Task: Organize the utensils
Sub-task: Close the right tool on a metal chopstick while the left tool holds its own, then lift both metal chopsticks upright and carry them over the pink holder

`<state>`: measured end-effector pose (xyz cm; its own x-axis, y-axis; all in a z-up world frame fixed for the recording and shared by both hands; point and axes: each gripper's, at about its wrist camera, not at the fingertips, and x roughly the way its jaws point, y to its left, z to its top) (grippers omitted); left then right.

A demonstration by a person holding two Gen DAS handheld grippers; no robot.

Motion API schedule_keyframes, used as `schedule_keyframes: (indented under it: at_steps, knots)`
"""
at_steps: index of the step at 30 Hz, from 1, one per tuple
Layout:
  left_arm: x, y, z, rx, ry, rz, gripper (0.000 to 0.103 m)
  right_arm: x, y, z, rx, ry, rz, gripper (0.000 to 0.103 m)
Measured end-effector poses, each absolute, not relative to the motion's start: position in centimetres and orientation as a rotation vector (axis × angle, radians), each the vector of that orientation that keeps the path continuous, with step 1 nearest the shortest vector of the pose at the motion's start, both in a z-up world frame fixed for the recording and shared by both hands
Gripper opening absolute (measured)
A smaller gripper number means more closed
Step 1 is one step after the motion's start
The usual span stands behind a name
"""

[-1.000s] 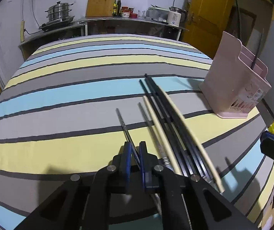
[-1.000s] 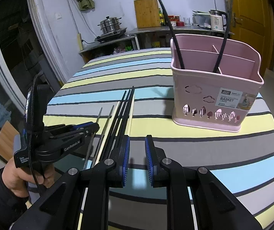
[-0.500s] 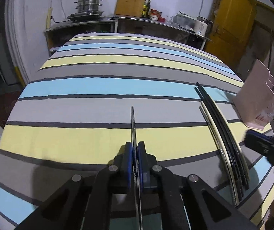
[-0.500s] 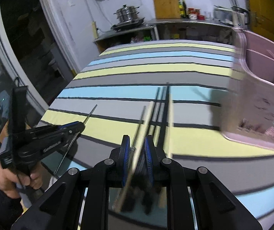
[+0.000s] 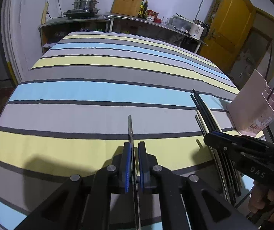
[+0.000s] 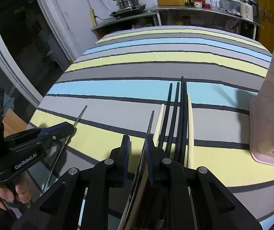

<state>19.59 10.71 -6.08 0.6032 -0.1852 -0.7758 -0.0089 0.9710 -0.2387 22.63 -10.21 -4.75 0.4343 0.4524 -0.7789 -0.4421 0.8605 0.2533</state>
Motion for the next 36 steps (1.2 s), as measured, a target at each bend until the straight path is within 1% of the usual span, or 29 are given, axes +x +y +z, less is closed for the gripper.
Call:
schedule_keyframes:
  at_steps: [10, 11, 15, 18, 23, 28, 36]
  knots:
    - [21.1, 9.8, -6.3, -0.154, 0.943, -0.115, 0.007, 23.0, -9.0, -5.1, -0.028, 0.984, 0.532, 0.017]
    - [21.3, 9.5, -6.3, -0.134, 0.943, -0.115, 0.007, 23.1, -8.9, -5.1, -0.038, 0.985, 0.526, 0.017]
    - [21.7, 8.8, -6.3, -0.072, 0.948, -0.109, 0.007, 23.3, -8.2, -5.1, -0.092, 0.980, 0.496, 0.007]
    - [21.9, 8.7, -6.2, -0.045, 0.958, -0.097, 0.005, 23.4, -8.1, -5.0, -0.085, 0.990, 0.501, 0.006]
    - [21.5, 8.9, -5.5, -0.079, 0.959, -0.113, 0.004, 23.0, -8.9, -4.0, -0.046, 0.975, 0.524, 0.006]
    - [20.3, 8.7, -2.8, -0.096, 0.901, -0.143, 0.004, 22.2, -10.2, -1.4, -0.010, 0.921, 0.535, 0.006]
    - [17.7, 8.6, 3.1, -0.131, 0.786, -0.202, 0.004, 20.0, -12.7, 3.5, 0.051, 0.816, 0.543, 0.005]
